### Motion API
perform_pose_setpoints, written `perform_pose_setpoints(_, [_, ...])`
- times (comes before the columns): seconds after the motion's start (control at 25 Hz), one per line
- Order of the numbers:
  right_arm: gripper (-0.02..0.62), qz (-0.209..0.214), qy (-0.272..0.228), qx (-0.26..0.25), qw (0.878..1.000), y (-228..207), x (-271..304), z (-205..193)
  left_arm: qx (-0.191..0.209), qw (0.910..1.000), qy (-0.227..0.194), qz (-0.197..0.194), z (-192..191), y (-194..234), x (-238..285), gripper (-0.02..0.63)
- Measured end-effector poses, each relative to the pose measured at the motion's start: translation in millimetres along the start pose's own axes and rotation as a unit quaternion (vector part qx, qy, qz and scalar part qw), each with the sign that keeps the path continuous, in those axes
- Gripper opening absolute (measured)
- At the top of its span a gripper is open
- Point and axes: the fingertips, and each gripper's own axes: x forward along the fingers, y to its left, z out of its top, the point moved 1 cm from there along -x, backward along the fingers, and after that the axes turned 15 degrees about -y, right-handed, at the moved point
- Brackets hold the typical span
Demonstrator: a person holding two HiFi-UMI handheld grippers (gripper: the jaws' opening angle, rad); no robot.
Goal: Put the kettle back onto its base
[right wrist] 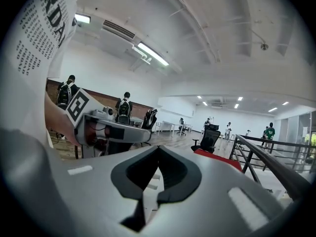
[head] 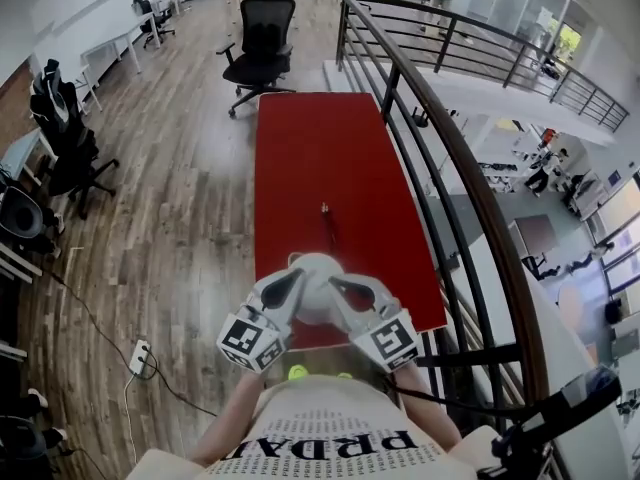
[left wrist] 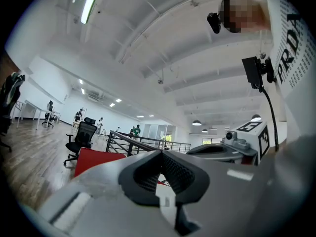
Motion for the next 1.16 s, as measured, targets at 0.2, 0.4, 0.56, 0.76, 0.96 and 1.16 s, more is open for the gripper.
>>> perform_pose_setpoints(0.2, [0.008,-0.022,-0.001,-0.016,1.000,-4.8,7.0,7.4,0.005,1.0000,-0.004,-0.002,6.2,1.4,3.4,-0.009])
perform_pose_setpoints(0.4, [0.008,-0.024,-0.006,-0.003,1.000,0.3,11.1,6.1,0.010,0.9999,-0.005,-0.003,6.7,-0.4,0.9,-0.009])
perform_pose_setpoints(0.56, [0.008,-0.020,0.002,-0.005,1.000,1.7,12.8,3.8,0.007,1.0000,-0.002,-0.001,5.6,1.1,-1.0,-0.009])
perform_pose_setpoints(0.76, [0.008,-0.024,0.004,-0.004,1.000,-1.6,13.9,3.8,0.002,1.0000,-0.002,0.001,5.8,4.3,-0.7,-0.009])
perform_pose_setpoints(0.96, [0.008,-0.021,0.011,-0.006,1.000,-1.0,11.7,-0.7,-0.002,1.0000,-0.004,0.001,3.5,4.1,-0.4,-0.009])
perform_pose_setpoints(1.16, [0.008,-0.026,0.003,0.008,1.000,1.7,10.6,-2.1,-0.004,1.0000,-0.005,-0.001,1.5,1.3,-1.8,-0.009])
